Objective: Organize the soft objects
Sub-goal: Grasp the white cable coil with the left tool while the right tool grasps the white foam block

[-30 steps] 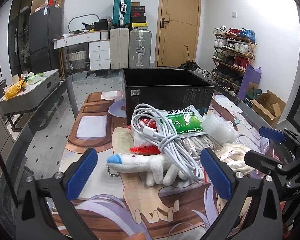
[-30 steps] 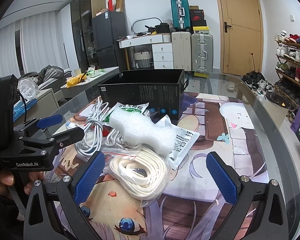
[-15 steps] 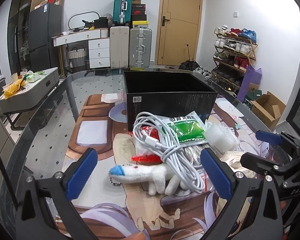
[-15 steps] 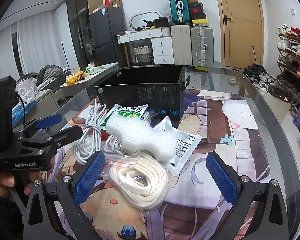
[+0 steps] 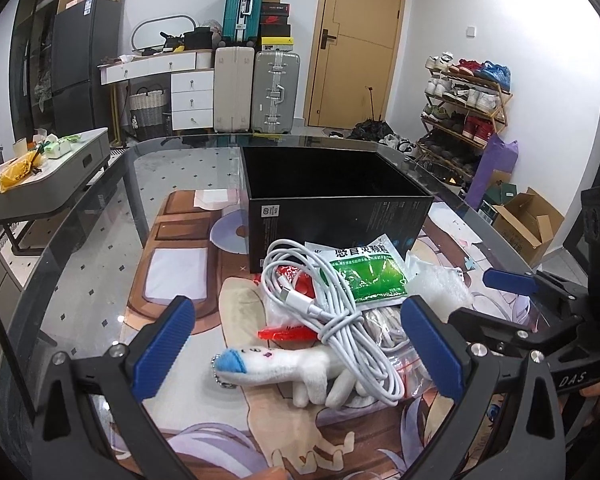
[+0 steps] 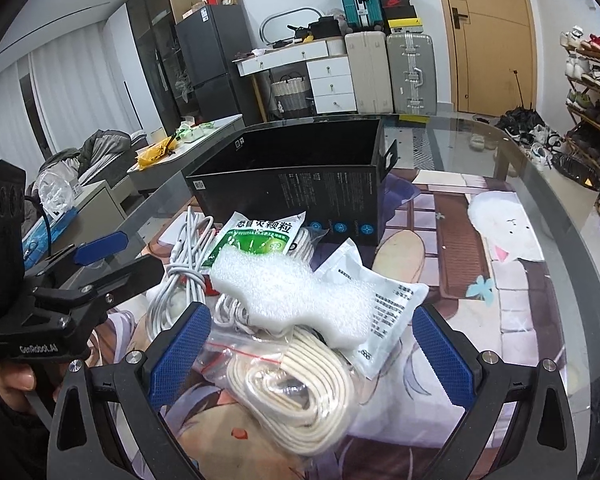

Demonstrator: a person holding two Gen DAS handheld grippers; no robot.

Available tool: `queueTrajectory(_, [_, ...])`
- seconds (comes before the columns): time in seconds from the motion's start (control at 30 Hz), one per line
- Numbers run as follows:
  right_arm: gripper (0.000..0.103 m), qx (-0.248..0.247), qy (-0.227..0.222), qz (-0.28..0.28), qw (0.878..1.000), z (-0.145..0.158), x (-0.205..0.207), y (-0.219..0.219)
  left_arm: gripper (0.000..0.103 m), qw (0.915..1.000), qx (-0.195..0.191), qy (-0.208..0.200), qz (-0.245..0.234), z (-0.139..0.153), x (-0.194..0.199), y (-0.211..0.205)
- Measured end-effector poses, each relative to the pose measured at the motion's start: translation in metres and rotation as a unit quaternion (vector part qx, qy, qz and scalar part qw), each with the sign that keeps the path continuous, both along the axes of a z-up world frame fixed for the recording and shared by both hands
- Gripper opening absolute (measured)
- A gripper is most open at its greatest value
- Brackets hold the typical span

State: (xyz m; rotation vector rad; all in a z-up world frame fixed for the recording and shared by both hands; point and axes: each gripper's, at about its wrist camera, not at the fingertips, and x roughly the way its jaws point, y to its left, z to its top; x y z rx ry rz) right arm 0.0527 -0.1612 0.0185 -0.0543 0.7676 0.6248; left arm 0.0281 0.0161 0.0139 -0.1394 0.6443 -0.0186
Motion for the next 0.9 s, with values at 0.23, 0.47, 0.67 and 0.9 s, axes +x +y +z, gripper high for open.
queueTrajectory(0.23, [0.102,0.009,0.019,0.014,1.0,-0.004,0.017,0.008,0.103,0.9999,0.007,0.005,-0.009,0.0,0.001,0.001])
queueTrajectory(0.47, [0.099,0.017,0.042,0.03,0.999,-0.01,0.031,0.013,0.102,1.0,0.0,0.002,-0.003,0.0,0.003,0.005])
queueTrajectory(0.67, [0.092,0.019,0.03,0.037,0.999,-0.01,0.027,0.014,0.102,0.9999,-0.005,0.006,-0.007,0.0,0.005,0.006])
queueTrajectory(0.9, [0.09,0.03,0.007,0.021,0.999,-0.002,0.016,-0.004,0.09,0.9997,0.001,0.011,-0.022,-0.002,0.009,-0.002])
